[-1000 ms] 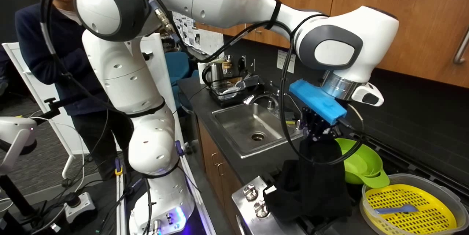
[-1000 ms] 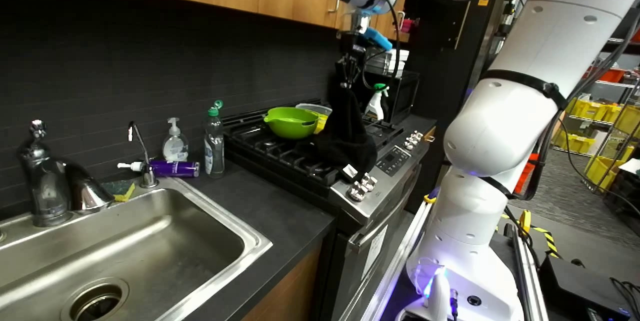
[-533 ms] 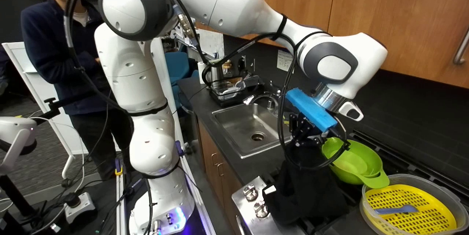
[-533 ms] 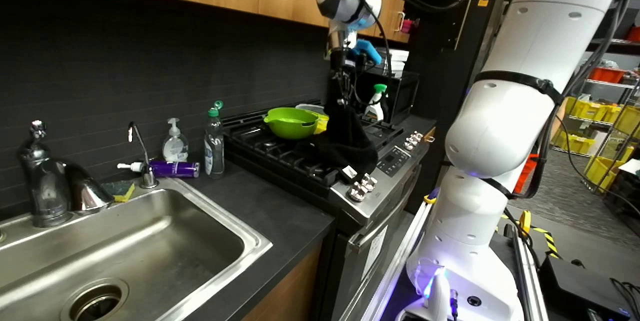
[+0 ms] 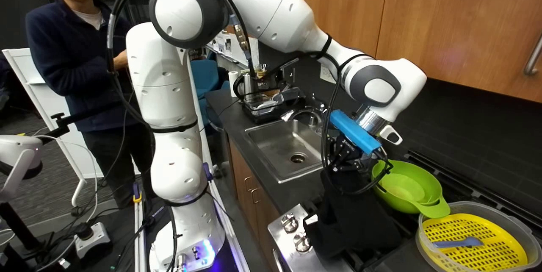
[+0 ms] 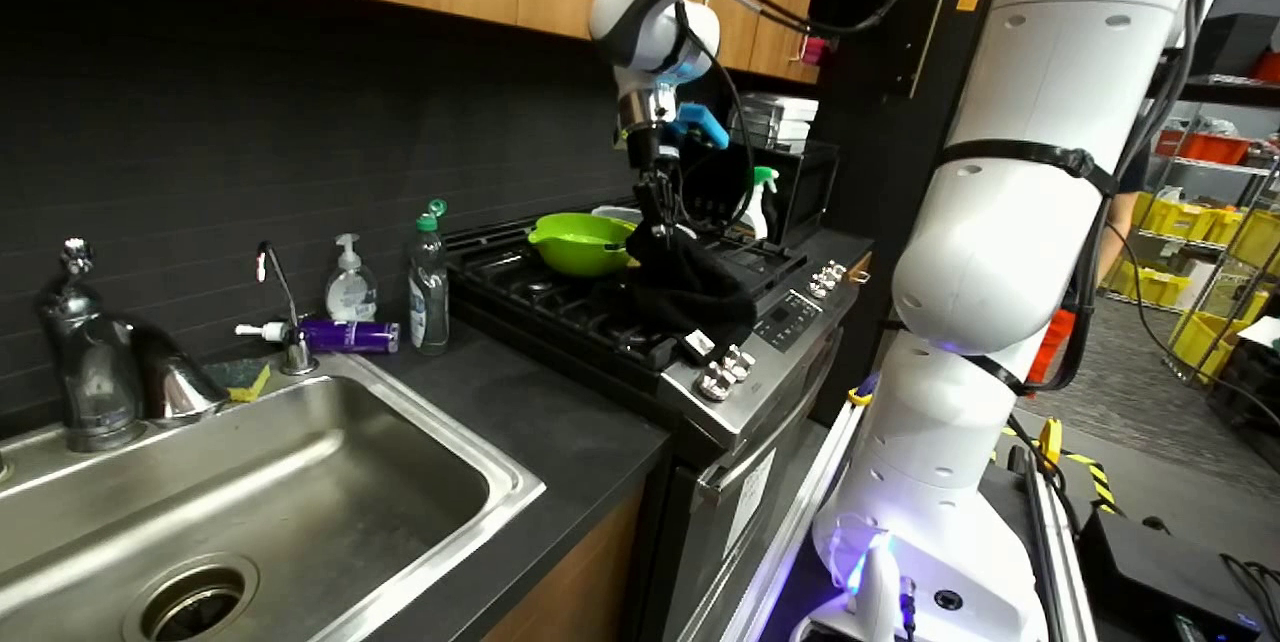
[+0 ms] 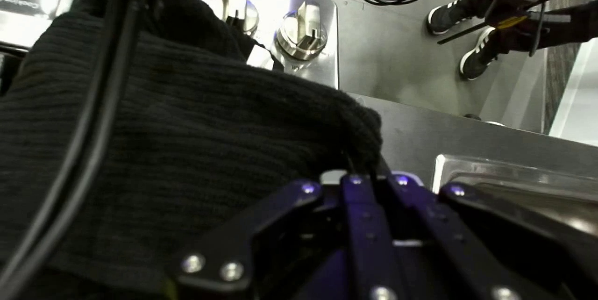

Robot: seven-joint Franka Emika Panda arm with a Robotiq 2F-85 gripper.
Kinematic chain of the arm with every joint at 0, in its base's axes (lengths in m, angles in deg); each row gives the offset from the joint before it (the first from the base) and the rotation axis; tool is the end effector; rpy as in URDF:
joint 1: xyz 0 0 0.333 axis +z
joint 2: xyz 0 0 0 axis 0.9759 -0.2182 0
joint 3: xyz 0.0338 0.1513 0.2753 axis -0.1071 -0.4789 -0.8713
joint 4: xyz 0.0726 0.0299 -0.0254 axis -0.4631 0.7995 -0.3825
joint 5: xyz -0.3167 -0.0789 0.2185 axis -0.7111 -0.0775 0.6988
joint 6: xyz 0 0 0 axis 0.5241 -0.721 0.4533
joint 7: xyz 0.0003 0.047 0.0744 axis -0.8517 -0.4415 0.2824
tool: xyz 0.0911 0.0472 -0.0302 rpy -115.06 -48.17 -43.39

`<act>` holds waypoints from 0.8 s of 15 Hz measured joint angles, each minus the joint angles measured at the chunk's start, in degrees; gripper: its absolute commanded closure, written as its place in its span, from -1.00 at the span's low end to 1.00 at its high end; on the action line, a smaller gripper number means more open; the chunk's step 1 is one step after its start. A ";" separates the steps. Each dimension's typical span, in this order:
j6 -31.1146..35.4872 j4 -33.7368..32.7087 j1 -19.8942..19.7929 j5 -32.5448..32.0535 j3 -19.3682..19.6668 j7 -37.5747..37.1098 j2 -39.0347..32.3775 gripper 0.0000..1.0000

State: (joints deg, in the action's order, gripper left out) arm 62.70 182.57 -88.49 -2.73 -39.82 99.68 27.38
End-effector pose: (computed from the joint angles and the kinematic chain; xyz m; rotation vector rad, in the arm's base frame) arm 0.4500 -0.1781 0.3622 -2.7905 -0.2039 0.5858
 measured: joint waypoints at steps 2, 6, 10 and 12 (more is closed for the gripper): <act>2.90 -0.02 0.00 -1.58 -0.32 -0.54 0.53 0.09; 9.46 -0.15 -0.89 -3.65 0.38 -1.40 3.63 0.05; 12.04 0.19 -1.81 -4.14 1.39 -1.54 6.62 -0.33; 12.20 0.42 -1.74 -4.14 1.39 -1.58 6.79 -0.33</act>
State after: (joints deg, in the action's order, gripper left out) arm 74.90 182.98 -90.23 -6.88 -38.43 98.10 34.17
